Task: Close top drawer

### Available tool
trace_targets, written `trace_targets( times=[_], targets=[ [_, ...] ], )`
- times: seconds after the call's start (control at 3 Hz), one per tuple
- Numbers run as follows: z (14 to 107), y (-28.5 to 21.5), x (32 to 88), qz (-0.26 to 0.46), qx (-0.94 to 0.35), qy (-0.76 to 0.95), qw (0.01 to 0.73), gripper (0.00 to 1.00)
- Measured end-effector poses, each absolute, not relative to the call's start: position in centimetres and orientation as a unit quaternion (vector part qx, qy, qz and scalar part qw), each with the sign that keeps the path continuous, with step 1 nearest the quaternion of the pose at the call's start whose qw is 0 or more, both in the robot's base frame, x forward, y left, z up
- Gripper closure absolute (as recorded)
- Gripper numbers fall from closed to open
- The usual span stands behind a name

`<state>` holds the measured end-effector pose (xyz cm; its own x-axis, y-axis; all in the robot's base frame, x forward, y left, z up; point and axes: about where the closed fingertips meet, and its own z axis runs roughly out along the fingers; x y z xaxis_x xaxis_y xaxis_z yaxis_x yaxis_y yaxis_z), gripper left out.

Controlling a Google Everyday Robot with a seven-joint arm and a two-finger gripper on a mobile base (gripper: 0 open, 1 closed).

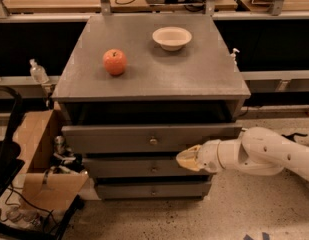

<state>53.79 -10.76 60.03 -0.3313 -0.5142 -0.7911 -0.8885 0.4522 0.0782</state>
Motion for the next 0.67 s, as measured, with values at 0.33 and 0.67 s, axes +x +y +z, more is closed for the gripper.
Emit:
trace_targets(
  times=[0.33, 0.67],
  targets=[
    [60.42, -10.1, 60.77, 0.245, -0.458, 0.777, 0.355, 1.0],
    [60.42, -10.09, 60.77, 0.245, -0.458, 0.777, 0.355, 1.0]
  ],
)
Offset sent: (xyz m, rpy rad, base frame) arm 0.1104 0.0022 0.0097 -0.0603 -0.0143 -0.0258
